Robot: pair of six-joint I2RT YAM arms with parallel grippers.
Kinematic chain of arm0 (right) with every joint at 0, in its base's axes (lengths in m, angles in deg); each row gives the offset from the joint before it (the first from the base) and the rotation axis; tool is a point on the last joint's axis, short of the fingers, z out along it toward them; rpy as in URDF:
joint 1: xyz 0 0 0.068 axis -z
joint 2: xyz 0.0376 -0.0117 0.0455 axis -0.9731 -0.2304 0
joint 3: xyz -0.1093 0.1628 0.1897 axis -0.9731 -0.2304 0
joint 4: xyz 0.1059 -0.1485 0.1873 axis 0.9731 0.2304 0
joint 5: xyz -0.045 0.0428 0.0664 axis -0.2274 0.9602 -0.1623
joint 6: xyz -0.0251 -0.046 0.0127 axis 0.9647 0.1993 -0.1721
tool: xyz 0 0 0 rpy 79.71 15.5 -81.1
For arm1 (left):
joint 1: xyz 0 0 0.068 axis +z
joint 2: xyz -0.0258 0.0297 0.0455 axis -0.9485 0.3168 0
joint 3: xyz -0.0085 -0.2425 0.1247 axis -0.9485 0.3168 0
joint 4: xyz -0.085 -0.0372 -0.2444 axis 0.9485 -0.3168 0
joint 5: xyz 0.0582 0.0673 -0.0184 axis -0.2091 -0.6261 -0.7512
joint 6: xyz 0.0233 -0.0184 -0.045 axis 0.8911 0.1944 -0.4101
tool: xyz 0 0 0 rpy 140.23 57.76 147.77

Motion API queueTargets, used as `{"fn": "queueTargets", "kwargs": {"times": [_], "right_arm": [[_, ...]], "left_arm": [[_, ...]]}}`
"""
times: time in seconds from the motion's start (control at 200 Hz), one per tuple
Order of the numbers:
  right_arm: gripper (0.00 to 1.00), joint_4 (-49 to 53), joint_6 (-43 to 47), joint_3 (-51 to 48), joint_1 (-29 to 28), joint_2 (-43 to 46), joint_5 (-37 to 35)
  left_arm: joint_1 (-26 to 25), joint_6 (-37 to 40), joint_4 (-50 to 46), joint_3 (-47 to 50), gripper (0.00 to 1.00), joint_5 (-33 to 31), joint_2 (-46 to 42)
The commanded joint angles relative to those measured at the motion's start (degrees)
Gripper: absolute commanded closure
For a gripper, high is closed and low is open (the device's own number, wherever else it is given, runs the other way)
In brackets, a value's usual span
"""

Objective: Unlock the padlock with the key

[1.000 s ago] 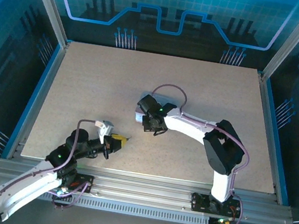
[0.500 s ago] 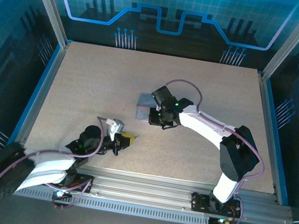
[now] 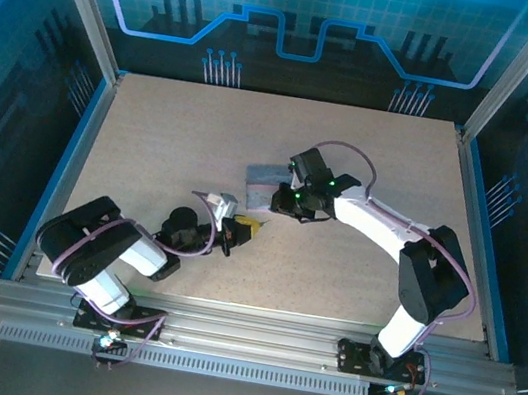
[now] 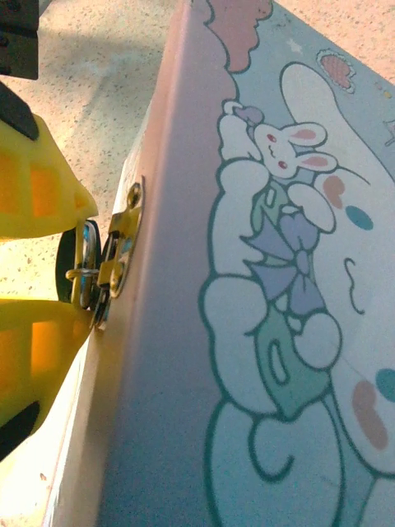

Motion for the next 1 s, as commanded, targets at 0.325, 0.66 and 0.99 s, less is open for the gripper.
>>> {"fn": "queueTargets", "kwargs": {"times": [0.325,0.66,0.99], "right_arm": [[0.95,-6.2,-3.2,-2.2,4.7,4.2,9.4],[0.95,-8.5,-6.4,-2.3,5.2,5.7,13.5],[0.95,-10.7,-9.1,-3.2,5.6,6.9,14.3]], "left_arm": [[5.8,-3.6,3.2,-3.7,1.0,9.0,3.9],[6.9,-4.4,3.2,-7.1,1.0,10.6,5.8],[8.6,-7.4,3.2,-9.0,1.0,12.7,8.0]]}}
